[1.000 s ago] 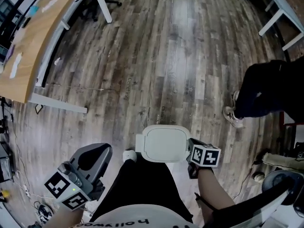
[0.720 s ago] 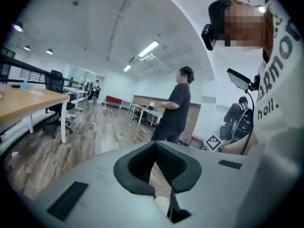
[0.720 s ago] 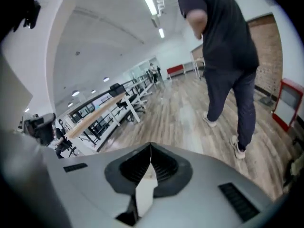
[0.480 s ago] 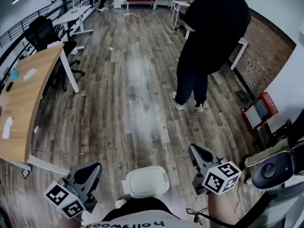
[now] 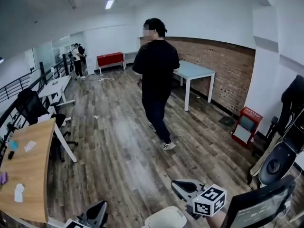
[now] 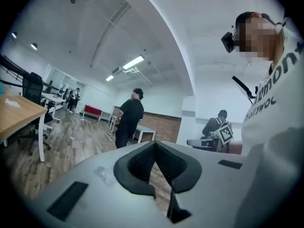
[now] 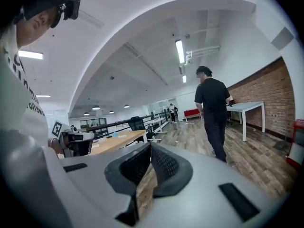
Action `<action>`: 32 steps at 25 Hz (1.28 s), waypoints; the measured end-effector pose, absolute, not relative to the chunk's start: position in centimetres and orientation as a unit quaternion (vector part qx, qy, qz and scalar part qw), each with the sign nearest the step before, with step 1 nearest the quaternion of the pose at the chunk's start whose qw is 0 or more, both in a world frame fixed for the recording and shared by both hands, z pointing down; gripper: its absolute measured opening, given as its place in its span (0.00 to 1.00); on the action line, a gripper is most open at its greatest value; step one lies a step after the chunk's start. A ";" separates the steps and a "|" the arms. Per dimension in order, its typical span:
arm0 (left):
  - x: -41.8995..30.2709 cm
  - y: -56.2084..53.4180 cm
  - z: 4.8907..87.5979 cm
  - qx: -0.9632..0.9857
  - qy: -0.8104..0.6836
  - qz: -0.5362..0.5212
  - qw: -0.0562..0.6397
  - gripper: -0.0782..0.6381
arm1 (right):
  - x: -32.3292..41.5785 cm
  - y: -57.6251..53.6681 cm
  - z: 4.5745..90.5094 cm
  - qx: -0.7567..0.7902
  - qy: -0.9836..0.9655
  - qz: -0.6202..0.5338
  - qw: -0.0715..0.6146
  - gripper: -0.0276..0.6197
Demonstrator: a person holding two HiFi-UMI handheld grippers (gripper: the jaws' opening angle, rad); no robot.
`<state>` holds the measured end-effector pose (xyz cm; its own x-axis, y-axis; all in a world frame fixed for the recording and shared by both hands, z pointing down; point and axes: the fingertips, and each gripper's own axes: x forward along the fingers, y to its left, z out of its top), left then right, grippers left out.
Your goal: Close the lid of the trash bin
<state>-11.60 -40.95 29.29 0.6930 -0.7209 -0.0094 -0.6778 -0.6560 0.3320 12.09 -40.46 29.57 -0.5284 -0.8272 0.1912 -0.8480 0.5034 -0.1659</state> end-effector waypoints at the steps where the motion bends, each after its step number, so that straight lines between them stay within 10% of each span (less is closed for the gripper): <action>1: -11.8 -40.8 29.4 0.907 -0.386 -0.068 0.152 0.12 | 11.3 -40.3 29.9 0.480 -0.867 0.121 0.048 0.06; 32: -17.9 -39.1 29.6 0.904 -0.407 -0.041 0.120 0.12 | 9.1 -42.4 31.5 0.462 -0.875 0.112 0.093 0.06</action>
<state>-17.91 -39.14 29.59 0.6646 -0.7469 0.0232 -0.7271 -0.6393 0.2503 9.12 -42.37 31.49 -0.5555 -0.7878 0.2662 -0.8294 0.5479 -0.1091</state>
